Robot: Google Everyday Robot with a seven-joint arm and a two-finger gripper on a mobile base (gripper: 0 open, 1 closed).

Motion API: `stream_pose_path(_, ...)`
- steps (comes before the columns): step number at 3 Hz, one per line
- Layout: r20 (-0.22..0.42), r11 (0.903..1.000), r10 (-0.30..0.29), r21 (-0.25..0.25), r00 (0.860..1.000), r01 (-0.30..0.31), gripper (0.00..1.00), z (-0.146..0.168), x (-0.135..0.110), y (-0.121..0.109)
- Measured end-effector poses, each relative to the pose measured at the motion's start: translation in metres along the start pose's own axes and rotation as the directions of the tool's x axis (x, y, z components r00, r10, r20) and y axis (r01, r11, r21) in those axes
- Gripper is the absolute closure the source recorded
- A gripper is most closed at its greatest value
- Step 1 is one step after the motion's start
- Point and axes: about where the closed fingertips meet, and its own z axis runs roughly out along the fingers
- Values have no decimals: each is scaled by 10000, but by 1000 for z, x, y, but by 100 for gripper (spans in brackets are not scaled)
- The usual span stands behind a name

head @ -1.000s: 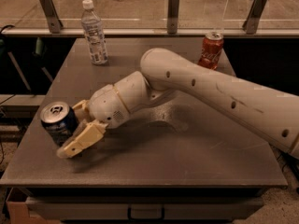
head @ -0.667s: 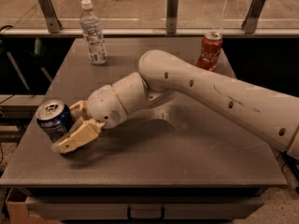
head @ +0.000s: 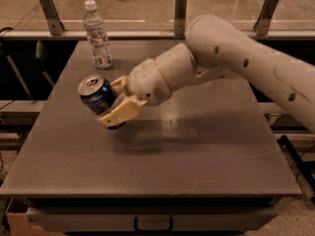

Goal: Knock pepsi can over

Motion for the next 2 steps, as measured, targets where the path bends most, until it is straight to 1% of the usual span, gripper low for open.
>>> stream_pose_path(1, -2266, 9949, -565, 688, 9723, 738, 100, -56, 21, -5)
stream_pose_path(2, -4479, 9861, -1184, 517, 8862, 1579, 100, -90, 45, 5)
